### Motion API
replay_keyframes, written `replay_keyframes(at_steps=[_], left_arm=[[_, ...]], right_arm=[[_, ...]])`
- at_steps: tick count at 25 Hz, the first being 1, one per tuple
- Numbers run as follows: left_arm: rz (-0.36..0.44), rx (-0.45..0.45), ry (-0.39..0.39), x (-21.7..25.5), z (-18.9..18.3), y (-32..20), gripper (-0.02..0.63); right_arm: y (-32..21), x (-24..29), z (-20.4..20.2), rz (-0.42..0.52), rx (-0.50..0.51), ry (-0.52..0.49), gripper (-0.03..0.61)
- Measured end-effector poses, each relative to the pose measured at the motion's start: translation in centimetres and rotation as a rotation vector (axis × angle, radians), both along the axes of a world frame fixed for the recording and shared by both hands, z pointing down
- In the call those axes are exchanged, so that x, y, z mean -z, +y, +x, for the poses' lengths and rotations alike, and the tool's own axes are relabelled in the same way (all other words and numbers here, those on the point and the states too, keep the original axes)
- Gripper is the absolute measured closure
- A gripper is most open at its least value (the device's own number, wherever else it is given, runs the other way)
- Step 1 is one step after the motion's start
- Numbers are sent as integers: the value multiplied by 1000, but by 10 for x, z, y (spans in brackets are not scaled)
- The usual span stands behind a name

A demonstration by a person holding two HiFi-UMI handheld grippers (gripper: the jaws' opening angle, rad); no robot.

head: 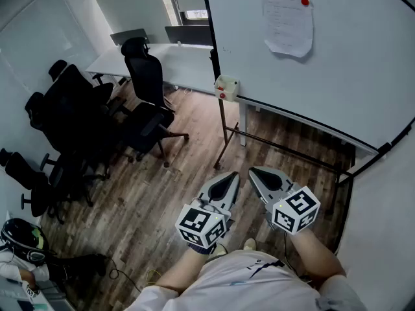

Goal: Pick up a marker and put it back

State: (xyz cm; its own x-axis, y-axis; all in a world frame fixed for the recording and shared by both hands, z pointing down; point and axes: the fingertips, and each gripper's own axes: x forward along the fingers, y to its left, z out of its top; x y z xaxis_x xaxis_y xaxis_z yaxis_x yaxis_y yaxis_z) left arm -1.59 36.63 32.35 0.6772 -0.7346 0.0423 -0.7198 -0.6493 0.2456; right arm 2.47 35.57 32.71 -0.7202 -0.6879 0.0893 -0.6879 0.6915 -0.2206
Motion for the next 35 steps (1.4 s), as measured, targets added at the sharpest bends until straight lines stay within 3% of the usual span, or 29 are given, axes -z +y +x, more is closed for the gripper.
replay_keyframes(at_steps=[13, 23, 35], left_arm=[[-8, 7, -23, -7, 14, -4, 601], [-12, 28, -46, -12, 39, -11, 601], [-12, 27, -75, -20, 51, -48, 601]], right_arm=[[3, 7, 14, 11, 40, -80, 568], [-7, 1, 48, 1, 34, -99, 568], [-47, -7, 56, -21, 45, -111, 568]])
